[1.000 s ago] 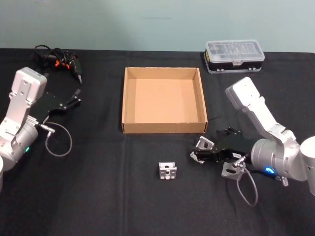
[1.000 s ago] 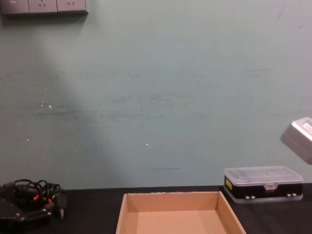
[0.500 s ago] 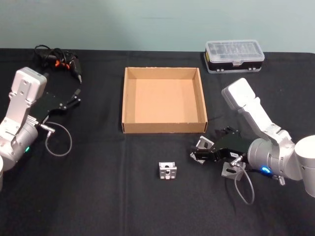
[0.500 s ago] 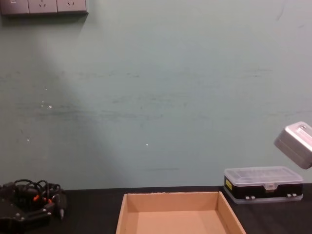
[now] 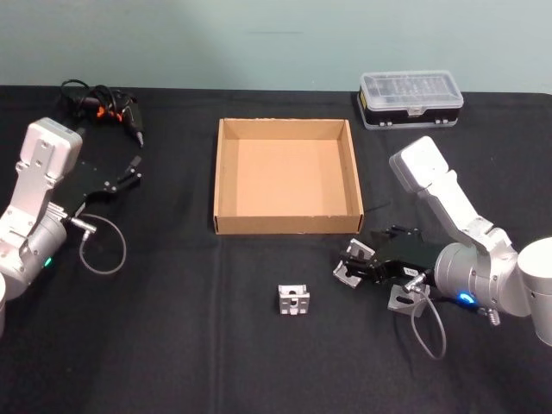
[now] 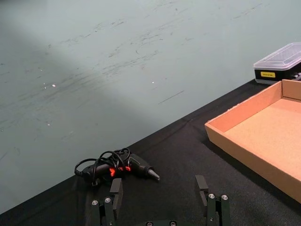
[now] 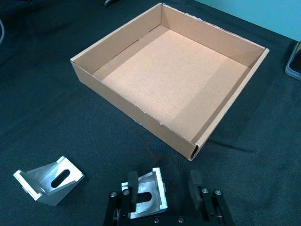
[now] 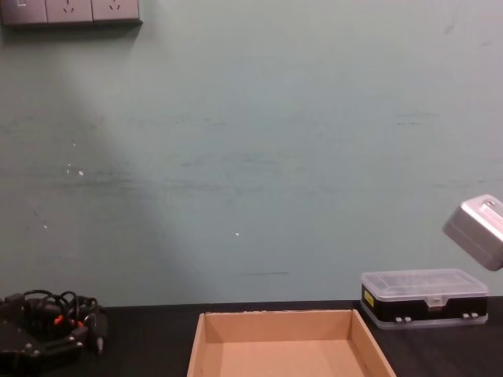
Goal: Use one hand to pick up the angle iron from the table and place it into the box.
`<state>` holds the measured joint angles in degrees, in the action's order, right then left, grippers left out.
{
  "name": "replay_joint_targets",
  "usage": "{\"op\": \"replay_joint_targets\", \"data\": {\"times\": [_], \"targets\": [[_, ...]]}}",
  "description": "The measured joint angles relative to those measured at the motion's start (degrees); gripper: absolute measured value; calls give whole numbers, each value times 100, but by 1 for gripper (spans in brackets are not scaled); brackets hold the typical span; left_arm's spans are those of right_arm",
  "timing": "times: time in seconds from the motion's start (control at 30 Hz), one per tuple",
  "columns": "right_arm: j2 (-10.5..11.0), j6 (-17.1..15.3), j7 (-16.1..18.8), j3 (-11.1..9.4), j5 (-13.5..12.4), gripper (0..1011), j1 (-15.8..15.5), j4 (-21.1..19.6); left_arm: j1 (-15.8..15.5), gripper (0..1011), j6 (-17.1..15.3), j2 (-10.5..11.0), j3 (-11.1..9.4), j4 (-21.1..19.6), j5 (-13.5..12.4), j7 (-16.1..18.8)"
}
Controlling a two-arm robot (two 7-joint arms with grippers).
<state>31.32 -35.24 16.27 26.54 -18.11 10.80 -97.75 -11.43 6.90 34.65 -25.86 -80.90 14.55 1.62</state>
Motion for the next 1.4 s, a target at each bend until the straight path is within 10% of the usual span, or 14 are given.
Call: {"op": "replay_joint_targets", "data": {"times": [0.7, 1.4], "targets": [[6, -2, 1, -3, -12, 80, -1, -8, 0, 1000, 0, 0, 0, 0, 0, 0], [-3, 624, 314, -457, -145, 78, -230, -694, 0, 1000, 1, 0, 0, 0, 0, 0]]}}
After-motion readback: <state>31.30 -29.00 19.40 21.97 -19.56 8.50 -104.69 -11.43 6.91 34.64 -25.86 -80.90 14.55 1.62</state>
